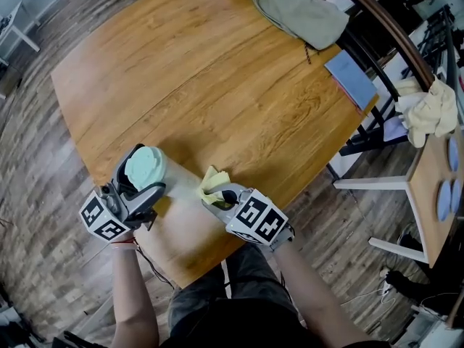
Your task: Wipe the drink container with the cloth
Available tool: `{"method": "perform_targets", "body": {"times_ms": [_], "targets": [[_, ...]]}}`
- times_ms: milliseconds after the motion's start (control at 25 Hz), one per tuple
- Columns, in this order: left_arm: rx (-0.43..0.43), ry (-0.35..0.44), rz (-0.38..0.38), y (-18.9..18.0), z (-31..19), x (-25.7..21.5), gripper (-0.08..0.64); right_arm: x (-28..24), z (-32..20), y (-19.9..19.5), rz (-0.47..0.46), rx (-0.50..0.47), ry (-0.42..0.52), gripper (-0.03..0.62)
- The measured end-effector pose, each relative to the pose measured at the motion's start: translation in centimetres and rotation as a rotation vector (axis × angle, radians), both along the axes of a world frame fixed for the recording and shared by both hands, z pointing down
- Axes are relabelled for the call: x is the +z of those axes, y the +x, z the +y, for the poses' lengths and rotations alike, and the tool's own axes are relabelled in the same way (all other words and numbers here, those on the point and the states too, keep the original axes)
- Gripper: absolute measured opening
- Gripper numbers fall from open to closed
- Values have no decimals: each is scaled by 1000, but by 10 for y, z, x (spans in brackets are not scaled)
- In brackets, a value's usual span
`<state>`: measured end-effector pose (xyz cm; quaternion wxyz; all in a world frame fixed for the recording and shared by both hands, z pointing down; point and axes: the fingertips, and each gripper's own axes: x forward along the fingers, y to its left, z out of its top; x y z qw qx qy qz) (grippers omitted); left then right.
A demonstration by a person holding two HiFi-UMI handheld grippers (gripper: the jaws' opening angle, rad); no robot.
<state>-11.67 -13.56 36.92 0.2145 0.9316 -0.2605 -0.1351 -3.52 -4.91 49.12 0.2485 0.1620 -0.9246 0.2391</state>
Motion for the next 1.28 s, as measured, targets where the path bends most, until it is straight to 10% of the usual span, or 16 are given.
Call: {"method": "perform_targets", "body": {"times_ms": [520, 1280], "targets": [[127, 62, -2, 6, 10, -4, 465, -122, -40, -35, -213, -228, 255, 25], [186, 69, -32, 1, 14, 2, 465, -79, -49, -27, -410, -183, -73, 25]]}}
